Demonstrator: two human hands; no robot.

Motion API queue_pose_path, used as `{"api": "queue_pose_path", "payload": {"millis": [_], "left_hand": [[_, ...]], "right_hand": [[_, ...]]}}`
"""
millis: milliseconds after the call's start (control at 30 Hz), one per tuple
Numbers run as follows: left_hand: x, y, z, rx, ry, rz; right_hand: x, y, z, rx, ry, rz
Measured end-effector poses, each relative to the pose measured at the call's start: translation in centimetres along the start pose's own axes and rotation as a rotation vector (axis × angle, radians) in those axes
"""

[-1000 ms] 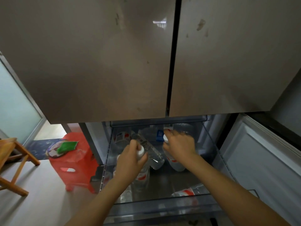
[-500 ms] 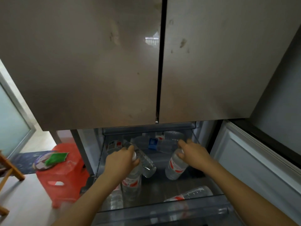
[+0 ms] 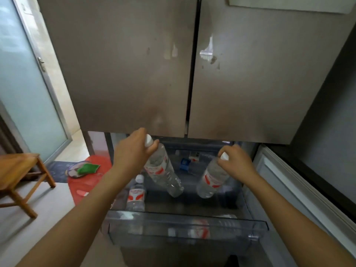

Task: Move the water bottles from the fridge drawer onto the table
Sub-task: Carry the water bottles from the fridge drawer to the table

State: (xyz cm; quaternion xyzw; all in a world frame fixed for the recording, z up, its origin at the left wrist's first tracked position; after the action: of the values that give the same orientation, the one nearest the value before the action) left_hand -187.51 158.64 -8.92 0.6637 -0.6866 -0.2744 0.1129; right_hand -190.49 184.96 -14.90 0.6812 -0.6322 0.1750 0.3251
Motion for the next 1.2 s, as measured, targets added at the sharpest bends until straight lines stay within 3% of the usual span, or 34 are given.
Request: {"api": "queue_pose_path", "payload": {"millis": [233,400,567,800,1067,1200], "left_hand": [[3.0,-5.4,-10.2,-0.201,0.107,-0.192],[8.8,-13.6,-16.7,-0.219,0.250,-0.438],[12.0,-21.7,-19.3,-0.161,0.413,-0.548],[18.5,-34.4,-23.6,-0.147,0.465,-0.772],[24.5,-52.1,-31.6,-0.083,0.480,-1.012],[26.5,-61.8,-35.6,-0.031,0.559,-1.108]], "right_hand": [[9.0,-2.4,-4.2,0.063,0.048,-0.259],[14.3,-5.6,-0.5,0.258,0.090,-0.424],[21.0,-11.3,4.9,0.409,-0.001,-0.642],[28.6,-18.9,8.5,0.566,0.029,-0.736],[37.6,-37.9,22.4,1.065,0.096,-0.801],[42.4,-47.9,26.7,1.173,0.210,-0.844]]}}
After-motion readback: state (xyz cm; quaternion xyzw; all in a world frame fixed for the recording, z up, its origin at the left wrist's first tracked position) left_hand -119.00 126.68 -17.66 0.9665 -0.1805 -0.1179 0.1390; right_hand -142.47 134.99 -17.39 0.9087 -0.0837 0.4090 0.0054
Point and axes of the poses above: each hand's wrist, its own y-axis towards the middle knuckle, its own z-axis out of the palm, x = y × z, the point moved 10 cm from there along y, towards the middle knuckle, and after that the axes turned 13 degrees about y, right-handed, at the moved point
